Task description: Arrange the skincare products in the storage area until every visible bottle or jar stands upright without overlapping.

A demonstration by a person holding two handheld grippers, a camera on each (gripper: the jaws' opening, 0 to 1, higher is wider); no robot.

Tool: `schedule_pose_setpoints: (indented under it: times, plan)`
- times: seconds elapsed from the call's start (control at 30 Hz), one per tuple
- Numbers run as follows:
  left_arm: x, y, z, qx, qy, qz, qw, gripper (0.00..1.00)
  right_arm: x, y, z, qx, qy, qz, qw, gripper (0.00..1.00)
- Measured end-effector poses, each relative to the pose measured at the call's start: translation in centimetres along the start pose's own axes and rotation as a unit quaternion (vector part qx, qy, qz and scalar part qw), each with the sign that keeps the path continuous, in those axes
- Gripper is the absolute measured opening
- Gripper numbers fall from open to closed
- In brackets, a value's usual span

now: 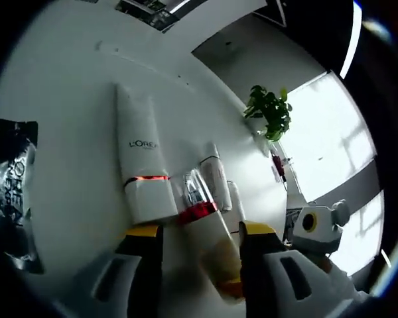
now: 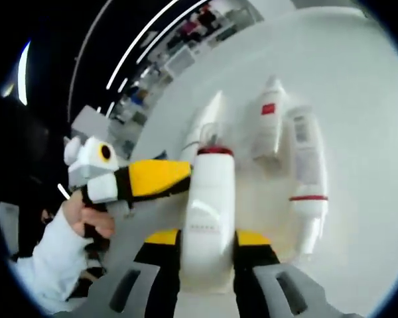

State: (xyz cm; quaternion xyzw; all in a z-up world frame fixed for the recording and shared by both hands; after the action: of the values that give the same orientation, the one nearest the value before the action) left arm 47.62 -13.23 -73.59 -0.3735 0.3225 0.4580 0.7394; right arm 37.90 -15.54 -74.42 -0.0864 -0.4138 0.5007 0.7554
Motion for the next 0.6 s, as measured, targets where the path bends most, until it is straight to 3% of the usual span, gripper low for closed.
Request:
schedule_pose_setpoints:
  times: [0.6]
  plan:
    - [0.3,-0.3,-0.2,-0.001,-0.021,0.003,0.9998,0.39,1.1,-0.1,0.2,0.008,0.006,0.038,0.9992,0.25]
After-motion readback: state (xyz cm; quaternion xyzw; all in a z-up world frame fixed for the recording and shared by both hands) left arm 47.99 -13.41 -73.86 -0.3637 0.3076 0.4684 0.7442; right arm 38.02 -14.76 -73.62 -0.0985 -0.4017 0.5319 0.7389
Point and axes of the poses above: the point that each gripper's makers call its tool centre point, and the gripper's own axes: z roughly backward along the fingers, x roughly to its left, y roughly out of its underside, the point moved 5 cm from there along z, roughly backward along the fingers, and after that the axes turned 13 degrees about z, right-handed, at the moved point
